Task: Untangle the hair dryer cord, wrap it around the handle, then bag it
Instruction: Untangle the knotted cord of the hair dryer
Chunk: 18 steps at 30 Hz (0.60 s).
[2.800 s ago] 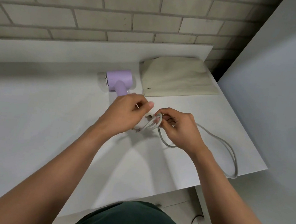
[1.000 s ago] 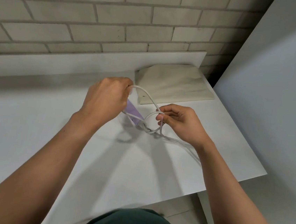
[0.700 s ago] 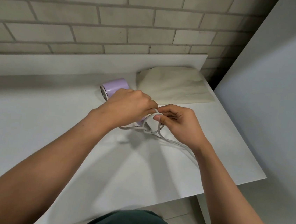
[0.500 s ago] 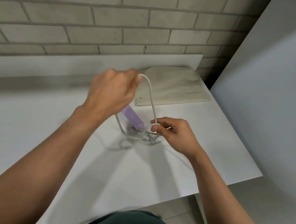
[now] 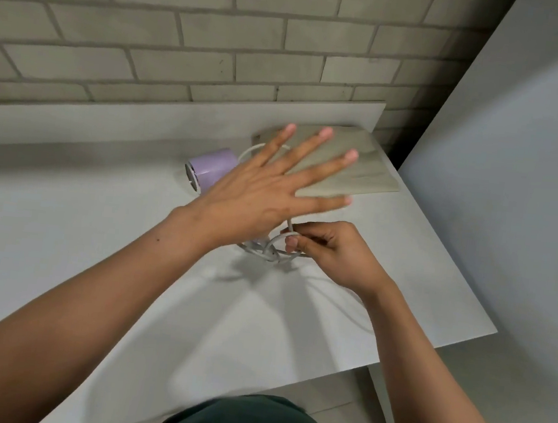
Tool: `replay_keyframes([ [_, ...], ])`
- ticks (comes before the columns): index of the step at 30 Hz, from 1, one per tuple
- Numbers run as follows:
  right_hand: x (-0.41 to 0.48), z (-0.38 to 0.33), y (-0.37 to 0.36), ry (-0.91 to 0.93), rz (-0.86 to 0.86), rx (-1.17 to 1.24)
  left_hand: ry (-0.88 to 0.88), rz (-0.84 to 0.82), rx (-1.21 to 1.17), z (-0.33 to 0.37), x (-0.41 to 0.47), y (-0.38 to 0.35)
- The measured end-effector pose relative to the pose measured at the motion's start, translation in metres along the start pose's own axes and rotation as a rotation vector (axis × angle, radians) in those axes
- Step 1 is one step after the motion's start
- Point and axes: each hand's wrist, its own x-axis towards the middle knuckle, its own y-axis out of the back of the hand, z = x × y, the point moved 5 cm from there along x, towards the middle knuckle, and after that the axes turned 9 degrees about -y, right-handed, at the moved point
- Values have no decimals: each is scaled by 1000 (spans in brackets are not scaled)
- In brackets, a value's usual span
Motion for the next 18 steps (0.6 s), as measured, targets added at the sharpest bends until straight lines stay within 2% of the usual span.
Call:
replay_keyframes([
  [1,0,0,1,5,6,-11,-74,15,-15,3,0,-2],
  [3,-1,-1,4,7,24,-17,-84,-22,9,-1,-4,-10],
  [5,-2,0,7,7,53,8,45,-179,-32,-12,-9,-17],
  [7,-2,3,8,-16,89,38,250,-321,-171,-19,-13,-17],
  [8,-2,5,9,-27,106,26,372,-309,-255,-24,-17,-17],
  [9,-1,8,10,-34,122,-5,485,-220,-329,-29,-22,-13],
  [12,-2,19,14,-61,160,-104,775,172,-425,-54,-51,-1],
  [13,-3,22,15,-66,166,-118,840,223,-421,-61,-60,1],
  [15,-3,26,14,-70,179,-85,893,191,-422,-68,-70,-1],
  [18,3,21,11,-69,201,60,862,166,-517,-58,-65,-3],
])
